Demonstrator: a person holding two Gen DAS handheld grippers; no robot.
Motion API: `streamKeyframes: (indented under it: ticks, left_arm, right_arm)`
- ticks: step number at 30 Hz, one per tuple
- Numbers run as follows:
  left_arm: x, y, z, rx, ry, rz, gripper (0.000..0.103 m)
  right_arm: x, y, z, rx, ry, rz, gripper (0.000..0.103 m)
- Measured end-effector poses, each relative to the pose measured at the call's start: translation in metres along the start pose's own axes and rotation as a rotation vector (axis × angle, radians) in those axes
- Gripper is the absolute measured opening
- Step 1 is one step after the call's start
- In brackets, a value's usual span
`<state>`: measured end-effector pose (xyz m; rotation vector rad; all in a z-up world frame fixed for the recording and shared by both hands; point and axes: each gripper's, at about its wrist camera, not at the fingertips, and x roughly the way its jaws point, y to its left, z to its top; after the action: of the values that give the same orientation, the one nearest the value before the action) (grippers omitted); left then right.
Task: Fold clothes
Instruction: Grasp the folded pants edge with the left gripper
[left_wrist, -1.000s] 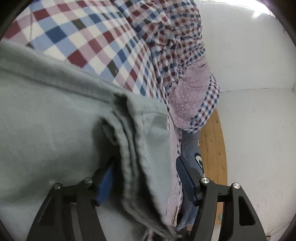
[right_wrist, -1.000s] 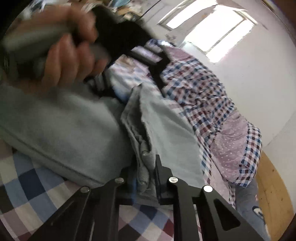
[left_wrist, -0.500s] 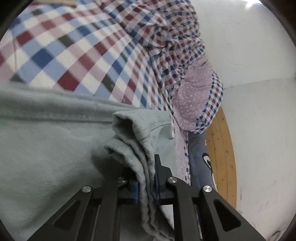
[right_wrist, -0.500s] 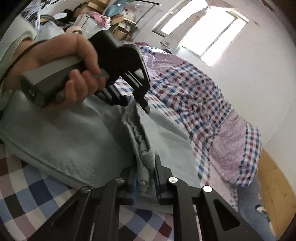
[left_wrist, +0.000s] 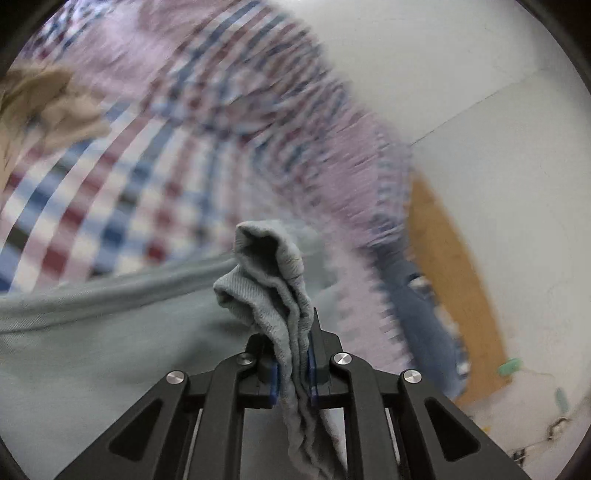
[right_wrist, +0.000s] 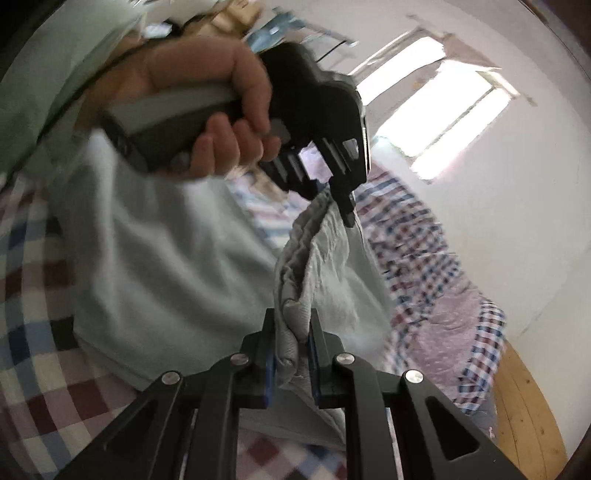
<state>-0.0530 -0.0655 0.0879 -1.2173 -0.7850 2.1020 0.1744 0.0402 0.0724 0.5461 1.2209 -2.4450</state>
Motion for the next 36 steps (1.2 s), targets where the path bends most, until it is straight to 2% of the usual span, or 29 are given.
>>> streamKeyframes:
  ticks: [2, 5, 7, 10, 15, 18, 28, 31, 32, 33, 34, 36]
  left_arm:
    - [0.023, 0.038, -0.011, -0.077, 0.076, 0.090, 0.011]
    - [0.033, 0.053, -0.019, -0.104, 0.098, 0.118, 0.010]
    - [0.022, 0.040, -0.014, -0.078, 0.074, 0.110, 0.010]
    - [0.025, 0.050, -0.018, -0.098, 0.081, 0.116, 0.010]
    - [0.031, 0.068, -0.025, -0.134, 0.093, 0.128, 0.011]
    - [0.028, 0.057, -0.022, -0.097, 0.086, 0.150, 0.012]
    - [0.029, 0.054, -0.024, -0.092, 0.062, 0.186, 0.013]
    - [0.030, 0.062, -0.025, -0.141, 0.064, 0.162, 0.013]
    - [0.029, 0.061, -0.025, -0.144, 0.068, 0.168, 0.014]
    - [0.029, 0.059, -0.024, -0.146, 0.072, 0.175, 0.015]
    - [0.027, 0.057, -0.022, -0.144, 0.073, 0.187, 0.016]
    - [0.023, 0.054, -0.021, -0.149, 0.064, 0.208, 0.020]
  right_arm:
    - [0.018, 0.018, -0.006, -0.030, 0.057, 0.061, 0.014]
    - [0.024, 0.031, -0.007, -0.059, 0.081, 0.067, 0.014]
    - [0.019, 0.028, -0.002, -0.051, 0.078, 0.062, 0.014]
    - [0.009, 0.018, 0.005, -0.021, 0.045, 0.047, 0.014]
    - [0.027, 0.033, -0.004, -0.049, 0.087, 0.091, 0.014]
    - [0.024, 0.030, -0.003, -0.021, 0.077, 0.089, 0.015]
    - [0.018, 0.009, -0.006, 0.042, 0.048, 0.126, 0.017]
    - [0.011, 0.016, -0.008, 0.036, 0.037, 0.153, 0.029]
    - [0.007, 0.017, -0.009, 0.033, 0.028, 0.160, 0.029]
    - [0.005, 0.014, -0.010, 0.036, 0.015, 0.175, 0.034]
    - [0.001, 0.007, -0.012, 0.050, -0.003, 0.203, 0.041]
    - [-0.011, -0.004, -0.016, 0.086, -0.043, 0.273, 0.047]
